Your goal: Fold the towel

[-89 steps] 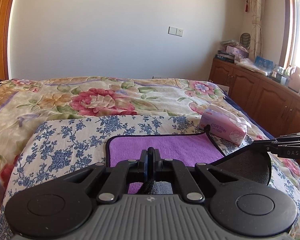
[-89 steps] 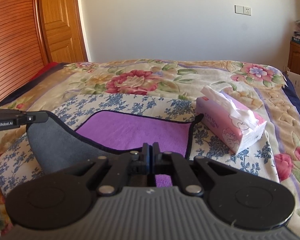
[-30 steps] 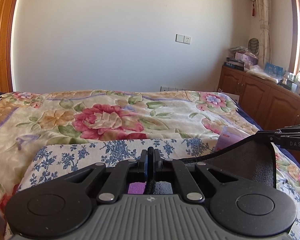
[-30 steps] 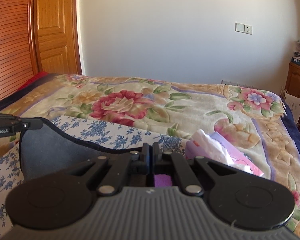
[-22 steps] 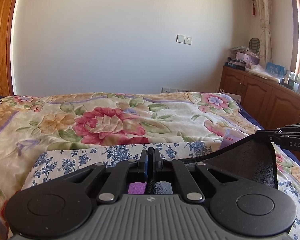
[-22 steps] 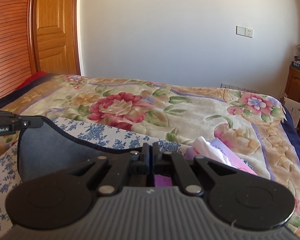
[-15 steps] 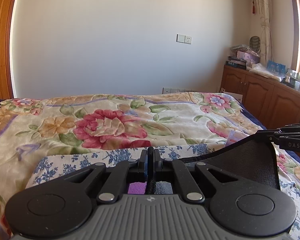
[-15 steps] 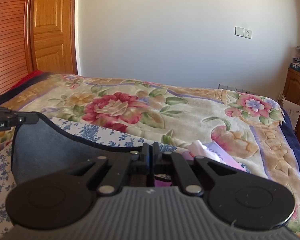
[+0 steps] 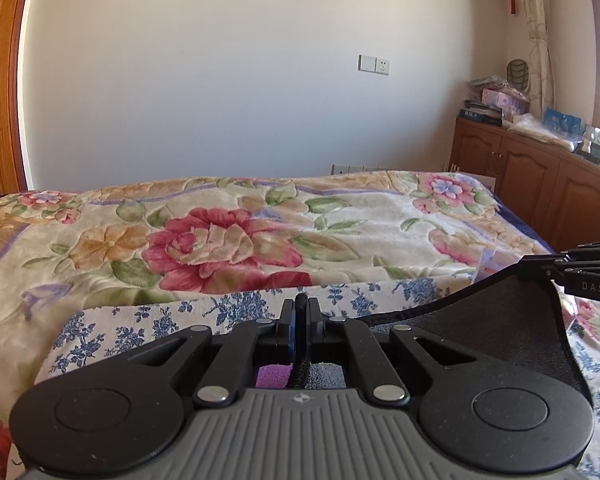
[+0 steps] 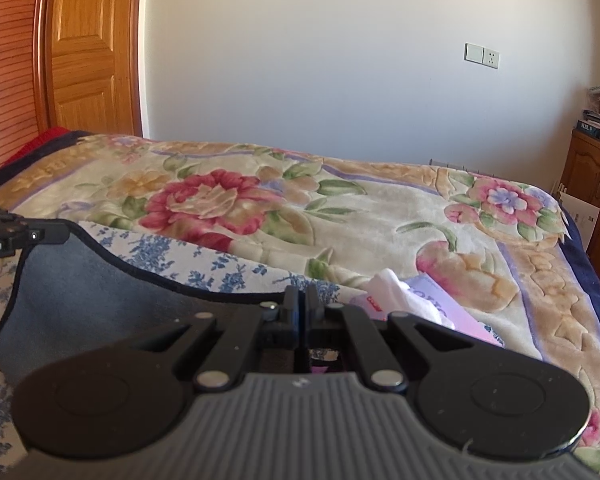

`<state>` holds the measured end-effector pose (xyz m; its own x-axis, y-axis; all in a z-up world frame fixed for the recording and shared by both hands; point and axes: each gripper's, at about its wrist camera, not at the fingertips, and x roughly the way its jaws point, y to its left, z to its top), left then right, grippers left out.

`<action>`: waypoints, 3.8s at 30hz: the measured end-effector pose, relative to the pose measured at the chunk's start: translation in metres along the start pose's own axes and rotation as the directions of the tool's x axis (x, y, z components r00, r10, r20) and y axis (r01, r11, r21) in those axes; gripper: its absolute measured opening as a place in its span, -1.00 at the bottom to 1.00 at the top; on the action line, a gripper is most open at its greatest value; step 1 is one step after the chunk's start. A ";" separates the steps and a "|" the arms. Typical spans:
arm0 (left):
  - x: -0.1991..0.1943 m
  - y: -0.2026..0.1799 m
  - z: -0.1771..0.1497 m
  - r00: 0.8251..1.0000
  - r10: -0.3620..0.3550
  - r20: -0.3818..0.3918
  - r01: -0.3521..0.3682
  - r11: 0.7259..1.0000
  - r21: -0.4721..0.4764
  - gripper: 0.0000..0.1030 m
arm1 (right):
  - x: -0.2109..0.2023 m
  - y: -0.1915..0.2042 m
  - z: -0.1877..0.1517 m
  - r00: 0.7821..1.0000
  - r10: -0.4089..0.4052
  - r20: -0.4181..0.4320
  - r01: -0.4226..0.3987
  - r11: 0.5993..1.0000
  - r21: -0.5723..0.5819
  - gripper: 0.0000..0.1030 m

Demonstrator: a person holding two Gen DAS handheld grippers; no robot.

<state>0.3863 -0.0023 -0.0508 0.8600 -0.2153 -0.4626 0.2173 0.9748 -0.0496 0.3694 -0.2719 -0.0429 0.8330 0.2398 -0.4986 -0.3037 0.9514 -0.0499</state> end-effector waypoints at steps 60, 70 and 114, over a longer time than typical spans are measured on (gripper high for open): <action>-0.037 -0.021 -0.015 0.993 0.083 -0.084 -0.079 0.996 0.048 0.41 | -0.042 0.030 -0.021 0.998 -0.009 -0.065 0.014 0.997 0.082 -0.01; -0.069 -0.038 -0.010 0.996 0.065 -0.063 -0.062 0.997 0.054 0.70 | -0.067 0.038 -0.016 0.999 -0.029 -0.043 0.033 0.995 0.093 0.20; -0.185 -0.063 -0.023 0.997 0.068 -0.028 -0.066 0.995 0.073 1.00 | -0.168 0.075 -0.024 0.997 -0.068 0.024 0.065 0.992 0.107 1.00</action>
<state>0.2031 -0.0224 0.0179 0.8594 -0.1469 -0.4897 0.1934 0.9801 0.0455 0.1959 -0.2451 0.0165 0.8625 0.1794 -0.4733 -0.1978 0.9802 0.0111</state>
